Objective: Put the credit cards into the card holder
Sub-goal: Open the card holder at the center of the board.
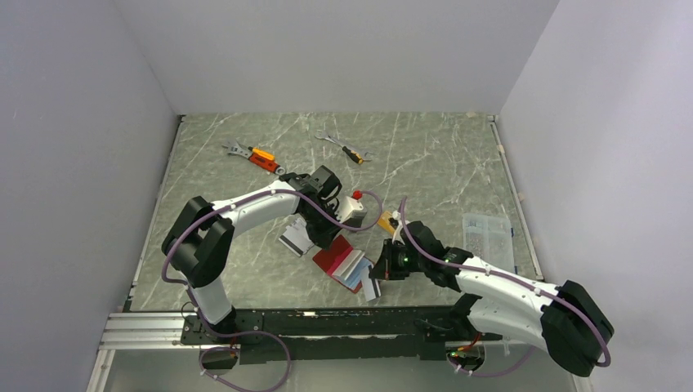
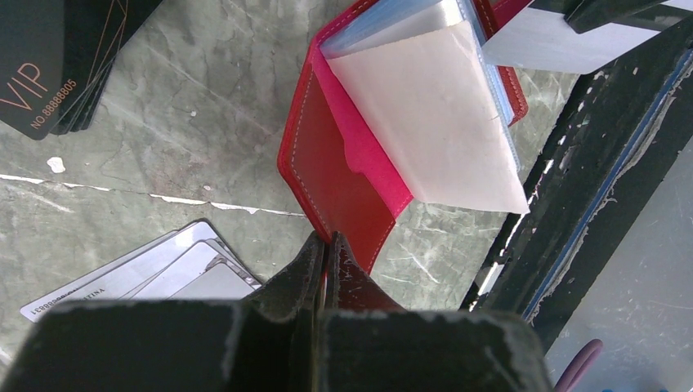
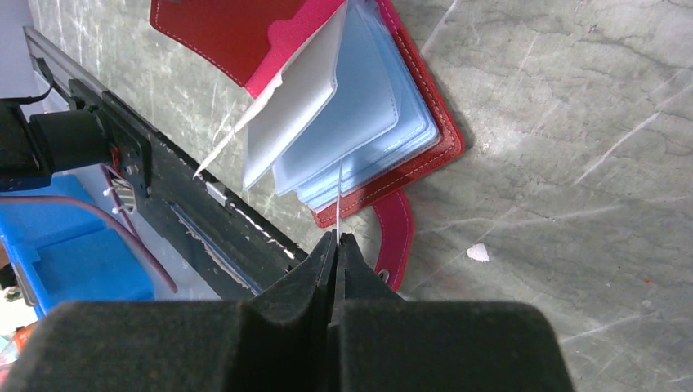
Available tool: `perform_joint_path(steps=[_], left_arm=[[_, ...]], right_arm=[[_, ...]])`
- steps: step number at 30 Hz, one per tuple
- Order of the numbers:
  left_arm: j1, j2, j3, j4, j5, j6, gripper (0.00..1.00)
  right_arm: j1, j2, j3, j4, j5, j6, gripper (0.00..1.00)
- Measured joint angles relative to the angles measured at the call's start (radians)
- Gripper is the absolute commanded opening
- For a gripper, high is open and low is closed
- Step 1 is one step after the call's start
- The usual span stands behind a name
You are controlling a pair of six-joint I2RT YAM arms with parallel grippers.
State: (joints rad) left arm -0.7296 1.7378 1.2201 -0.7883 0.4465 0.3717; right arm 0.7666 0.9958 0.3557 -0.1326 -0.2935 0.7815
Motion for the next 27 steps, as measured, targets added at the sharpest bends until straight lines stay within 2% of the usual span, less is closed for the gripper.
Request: perform_joint_path(steps=[17, 27], left_arm=[[0.0, -0.006, -0.005, 0.002, 0.002, 0.0, 0.0], [0.0, -0.013, -0.012, 0.002, 0.01, 0.0, 0.0]], right_arm=[[0.001, 0.004, 0.027, 0.003, -0.004, -0.005, 0.0], [0.015, 0.097, 0.087, 0.022, -0.009, -0.017, 0.0]])
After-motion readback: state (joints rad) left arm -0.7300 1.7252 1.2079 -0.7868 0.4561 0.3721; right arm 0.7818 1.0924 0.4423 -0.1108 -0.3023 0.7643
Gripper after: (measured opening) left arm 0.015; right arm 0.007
